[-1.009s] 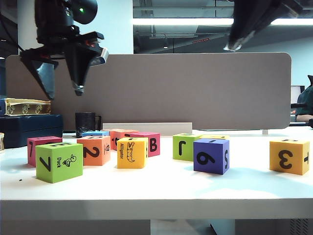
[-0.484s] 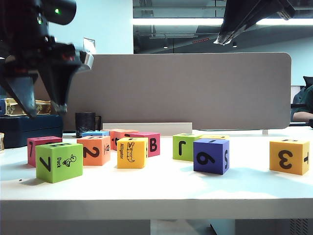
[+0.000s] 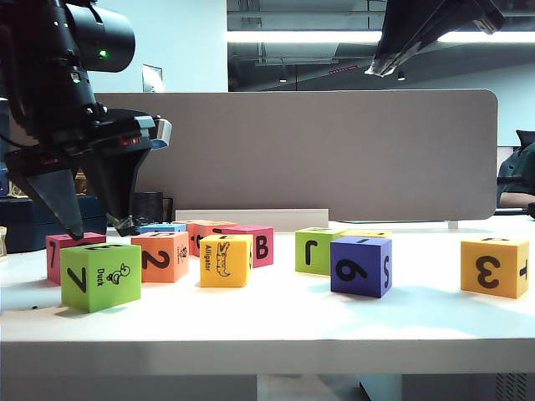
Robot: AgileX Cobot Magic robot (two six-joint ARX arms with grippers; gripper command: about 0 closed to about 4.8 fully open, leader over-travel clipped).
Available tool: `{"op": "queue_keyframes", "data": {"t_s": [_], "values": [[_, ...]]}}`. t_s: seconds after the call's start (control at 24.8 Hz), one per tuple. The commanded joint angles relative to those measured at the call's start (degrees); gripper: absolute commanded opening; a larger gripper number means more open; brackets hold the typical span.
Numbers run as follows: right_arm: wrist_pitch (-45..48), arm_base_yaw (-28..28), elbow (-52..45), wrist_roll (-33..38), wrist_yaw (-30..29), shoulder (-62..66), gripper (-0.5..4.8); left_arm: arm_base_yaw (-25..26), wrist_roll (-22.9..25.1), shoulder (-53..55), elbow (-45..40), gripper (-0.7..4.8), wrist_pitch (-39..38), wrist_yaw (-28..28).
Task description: Select the appropriate blocks from the scattered letter blocks on the table and arrange them in a row to spell out "DEEP".
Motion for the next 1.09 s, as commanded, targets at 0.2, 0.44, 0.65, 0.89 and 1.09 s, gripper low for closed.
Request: {"op": "queue_keyframes", "data": {"t_s": [0.2,0.44,0.65,0.89,1.09], "values": [[0.04,0.07,0.26,0.07,-0.33,-0.11,-0.02,-0.55,4.94,-0.20,-0.07,3.41,-0.13,-1.77],[0.07,0.07,0.24,0.07,-0.33,-0.11,-0.02,-0.57,7.02,-0.20,-0.07,3.73,-1.11,-0.24],[0.07,0.07,0.24,0.07,-0.31,-0.11,-0.01,-0.94,7.45,-0.17,-0.07,4.01,-0.90,1.31],[0.07,0.07,0.24,0.04,-0.31,-0.11,-0.02,-0.92,7.43,0.44,-0.07,4.01,0.35,1.01],[0.09,0.07,0.22,0.04,-0.31,-0.11,-0.01,-0.92,7.43,2.69,-0.07,4.01,0.66,0.74]]}}
